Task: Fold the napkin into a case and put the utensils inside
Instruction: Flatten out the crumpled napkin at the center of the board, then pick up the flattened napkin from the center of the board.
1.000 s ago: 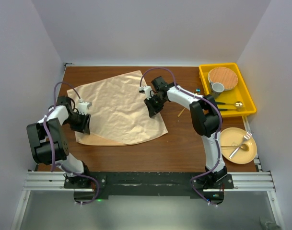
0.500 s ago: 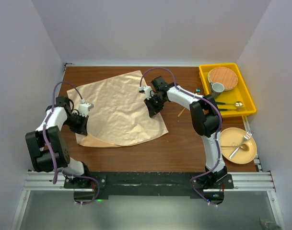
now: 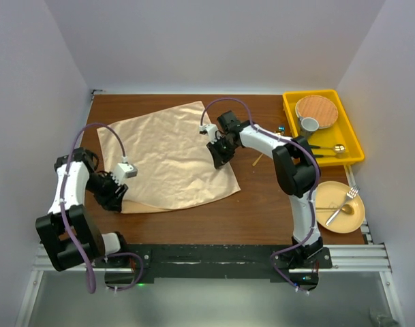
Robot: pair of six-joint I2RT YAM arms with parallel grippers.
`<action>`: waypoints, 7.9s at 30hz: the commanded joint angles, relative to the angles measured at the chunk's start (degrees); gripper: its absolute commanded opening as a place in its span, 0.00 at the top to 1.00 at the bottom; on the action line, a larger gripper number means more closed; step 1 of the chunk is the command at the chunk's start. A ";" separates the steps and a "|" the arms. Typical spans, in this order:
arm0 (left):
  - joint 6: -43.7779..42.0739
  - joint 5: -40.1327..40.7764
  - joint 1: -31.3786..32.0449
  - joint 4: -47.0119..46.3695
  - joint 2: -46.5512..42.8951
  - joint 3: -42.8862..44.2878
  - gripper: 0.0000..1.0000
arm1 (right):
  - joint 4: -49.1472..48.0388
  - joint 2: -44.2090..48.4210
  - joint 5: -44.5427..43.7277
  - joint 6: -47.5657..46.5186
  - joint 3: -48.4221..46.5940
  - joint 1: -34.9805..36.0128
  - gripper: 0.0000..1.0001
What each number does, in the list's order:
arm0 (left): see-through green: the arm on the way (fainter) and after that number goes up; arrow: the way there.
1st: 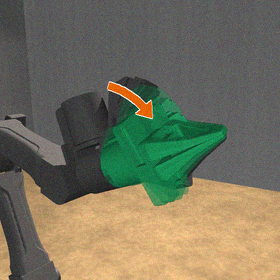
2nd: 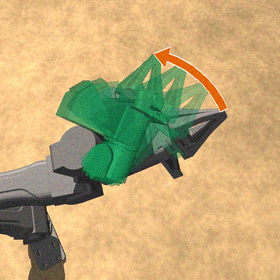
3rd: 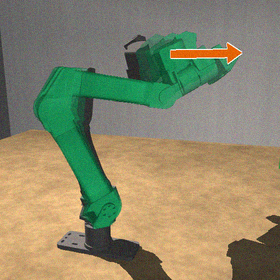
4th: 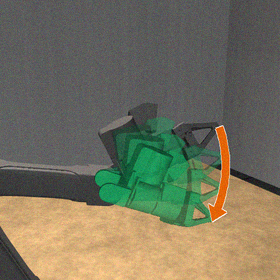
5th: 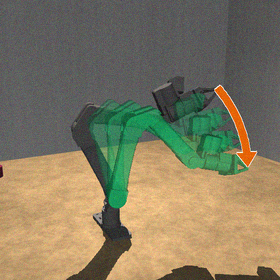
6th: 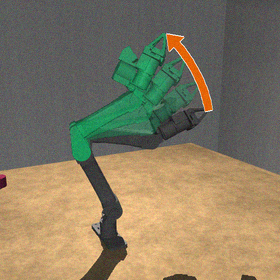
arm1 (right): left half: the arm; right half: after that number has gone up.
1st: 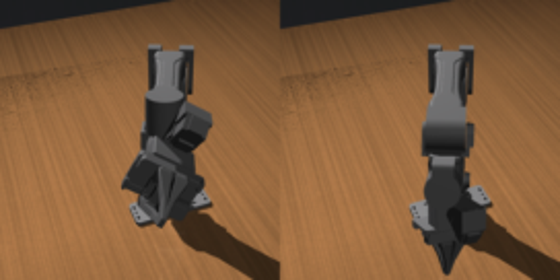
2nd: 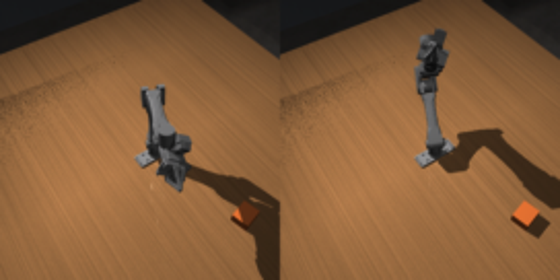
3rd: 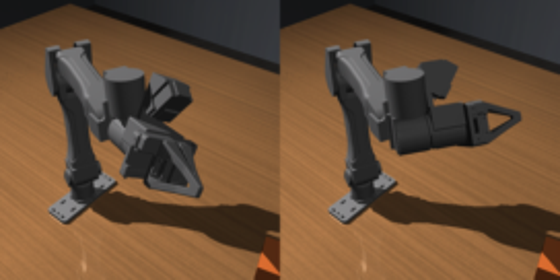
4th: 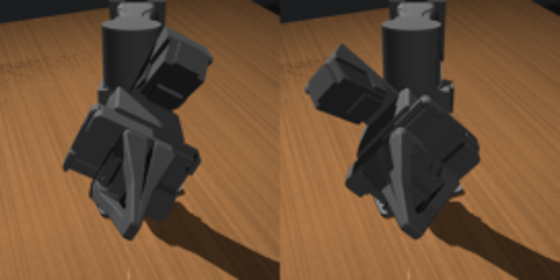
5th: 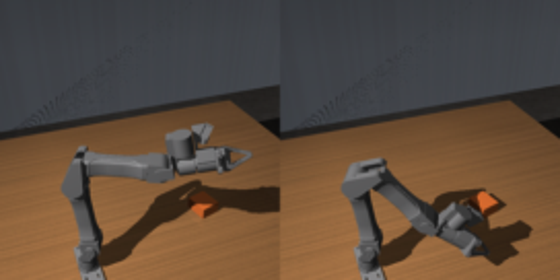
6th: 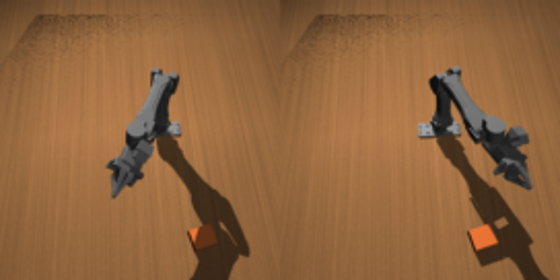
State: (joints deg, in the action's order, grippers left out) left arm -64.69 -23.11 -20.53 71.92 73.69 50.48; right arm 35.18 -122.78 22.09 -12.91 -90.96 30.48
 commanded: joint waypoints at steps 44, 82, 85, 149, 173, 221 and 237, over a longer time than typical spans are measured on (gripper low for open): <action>-40.53 1.94 -1.79 3.49 -28.16 -12.69 0.58 | 6.04 -1.93 -6.27 -3.35 1.75 0.19 0.88; 38.05 -1.76 12.00 -36.41 30.26 18.33 0.55 | 12.90 13.01 5.51 -1.42 4.41 -5.78 0.71; 37.97 0.08 13.23 -35.89 34.66 22.28 0.56 | 12.99 8.54 4.46 -1.25 -2.26 -7.36 0.72; 56.68 0.17 9.99 -53.02 56.38 59.12 0.14 | -14.08 -17.49 -19.27 15.63 -28.31 -17.12 0.64; 55.72 3.16 10.34 -49.07 62.89 64.83 0.16 | -6.17 -22.42 -17.60 15.37 -35.08 -16.59 1.00; 60.38 -1.32 11.13 -56.62 66.41 72.13 1.00 | -10.48 -23.74 -20.60 13.26 -47.38 -15.71 1.00; 51.34 -12.48 7.79 -55.31 49.10 54.04 1.00 | -8.28 -8.01 -13.12 14.14 -30.27 -15.10 1.00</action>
State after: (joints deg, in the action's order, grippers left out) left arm -8.23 -31.22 -11.31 16.40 128.29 108.31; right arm 27.18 -138.98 6.11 1.13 -125.99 14.70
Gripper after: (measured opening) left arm 0.018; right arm 0.007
